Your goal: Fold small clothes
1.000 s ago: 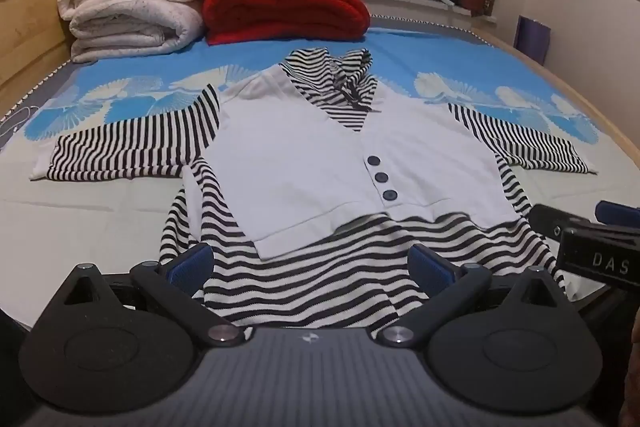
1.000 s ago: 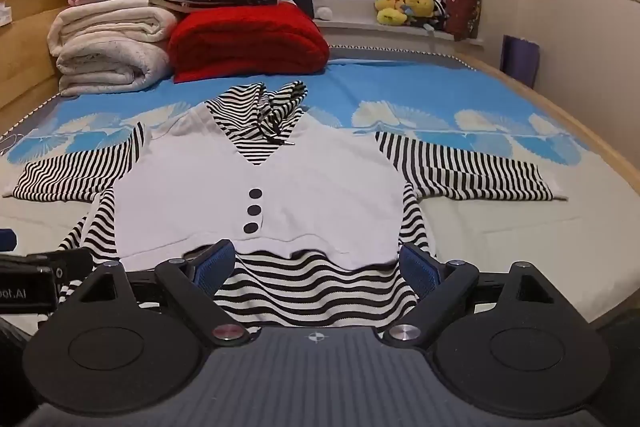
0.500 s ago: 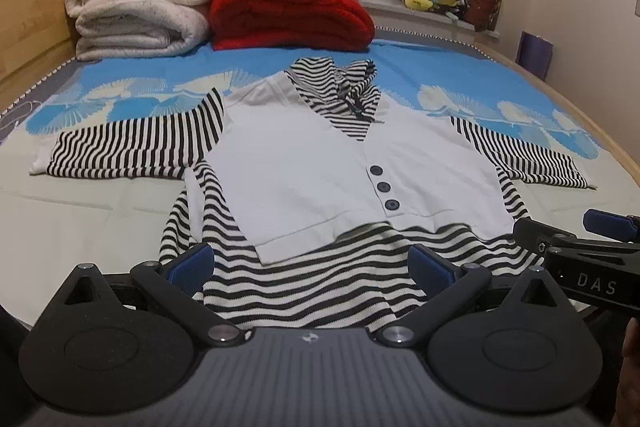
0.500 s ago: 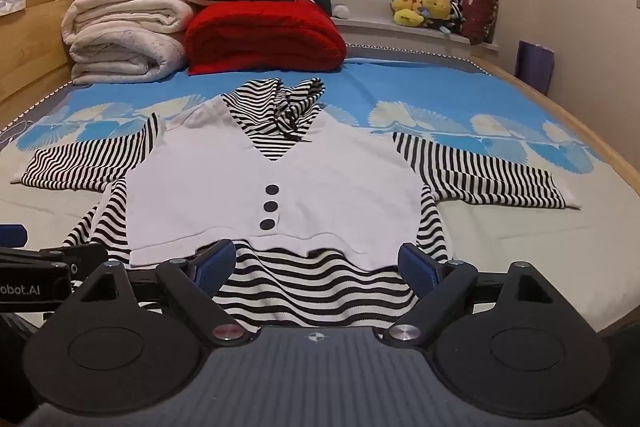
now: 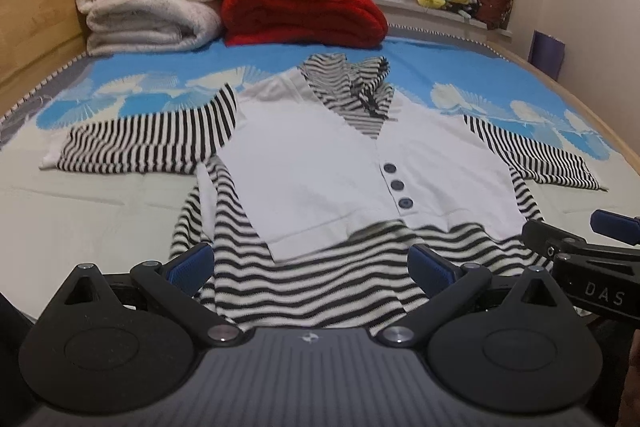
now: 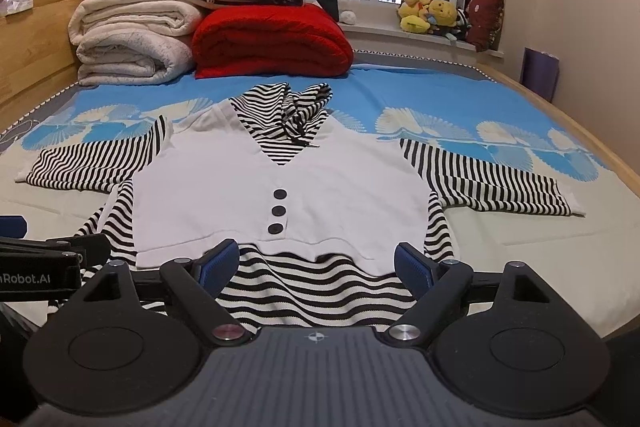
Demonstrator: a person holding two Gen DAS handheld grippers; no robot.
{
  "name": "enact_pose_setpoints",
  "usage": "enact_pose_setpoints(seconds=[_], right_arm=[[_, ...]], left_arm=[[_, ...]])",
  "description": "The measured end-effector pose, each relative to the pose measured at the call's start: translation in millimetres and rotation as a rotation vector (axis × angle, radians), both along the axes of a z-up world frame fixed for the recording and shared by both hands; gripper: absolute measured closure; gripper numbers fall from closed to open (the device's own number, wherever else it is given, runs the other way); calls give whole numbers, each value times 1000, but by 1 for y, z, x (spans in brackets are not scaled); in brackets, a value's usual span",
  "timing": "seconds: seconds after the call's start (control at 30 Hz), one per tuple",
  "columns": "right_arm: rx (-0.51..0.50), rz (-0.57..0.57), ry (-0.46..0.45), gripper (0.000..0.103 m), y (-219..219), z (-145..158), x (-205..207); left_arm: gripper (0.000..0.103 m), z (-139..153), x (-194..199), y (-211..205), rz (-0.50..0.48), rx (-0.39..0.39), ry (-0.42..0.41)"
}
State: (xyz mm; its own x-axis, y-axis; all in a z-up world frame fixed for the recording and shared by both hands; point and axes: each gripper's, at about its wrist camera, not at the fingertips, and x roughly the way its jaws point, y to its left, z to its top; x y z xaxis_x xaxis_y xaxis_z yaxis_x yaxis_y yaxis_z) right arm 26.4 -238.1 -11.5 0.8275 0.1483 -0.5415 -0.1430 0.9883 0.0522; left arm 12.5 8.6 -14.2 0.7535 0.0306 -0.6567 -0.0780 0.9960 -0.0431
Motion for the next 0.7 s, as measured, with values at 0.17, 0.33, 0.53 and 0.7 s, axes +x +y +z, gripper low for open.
enact_pose_setpoints(seconds=[0.17,0.33,0.53,0.7], right_arm=[[-7,6,7,18,3,-1,1],[-7,6,13,18,3,-2,2],[-7,7,16,18,3,-3,2],[-7,8,17,17,4,-3,2]], left_arm=[[0,-2,1,-1,-14,-6,7],[0,-4,2,-2,-18,-13,14],[0,-5,2,-3,-25,-21,19],[0,-4,2,-2,-21,-29,17]])
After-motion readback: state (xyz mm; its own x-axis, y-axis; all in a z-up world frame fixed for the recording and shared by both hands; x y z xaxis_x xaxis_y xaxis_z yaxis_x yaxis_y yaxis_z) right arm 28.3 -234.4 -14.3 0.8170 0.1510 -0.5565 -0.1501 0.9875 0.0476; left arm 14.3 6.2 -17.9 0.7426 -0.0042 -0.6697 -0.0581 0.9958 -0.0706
